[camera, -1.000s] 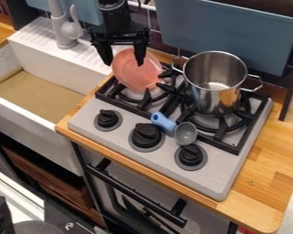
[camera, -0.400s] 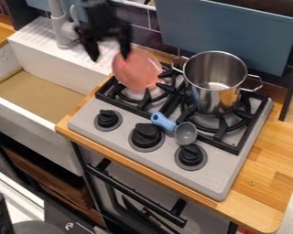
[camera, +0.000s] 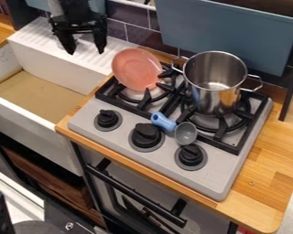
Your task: Moved the pink plate into the switch left side burner
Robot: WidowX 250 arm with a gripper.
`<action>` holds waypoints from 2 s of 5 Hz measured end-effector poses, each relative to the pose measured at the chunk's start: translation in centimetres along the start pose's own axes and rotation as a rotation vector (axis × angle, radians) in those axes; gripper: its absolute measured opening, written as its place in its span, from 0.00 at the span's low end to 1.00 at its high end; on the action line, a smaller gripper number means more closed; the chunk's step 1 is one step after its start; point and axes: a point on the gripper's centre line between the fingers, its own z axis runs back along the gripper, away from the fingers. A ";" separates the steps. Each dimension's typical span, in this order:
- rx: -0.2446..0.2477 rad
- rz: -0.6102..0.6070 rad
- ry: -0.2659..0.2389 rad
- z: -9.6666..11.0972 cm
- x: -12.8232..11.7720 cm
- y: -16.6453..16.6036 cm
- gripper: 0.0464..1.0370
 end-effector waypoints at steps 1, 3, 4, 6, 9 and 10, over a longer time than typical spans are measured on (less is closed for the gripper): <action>0.015 -0.022 -0.022 -0.5 0.2 -1.4 0.96; 0.024 -0.061 -0.022 -1.0 -0.1 -2.5 0.96; 0.025 -0.086 -0.032 -1.5 -0.3 -2.5 0.96; -0.058 -0.095 -0.044 -3.1 -0.2 -2.9 0.96; -0.111 -0.148 -0.002 -4.3 -1.5 -3.0 0.39; -0.151 -0.182 -0.016 -4.1 -1.8 -2.8 0.23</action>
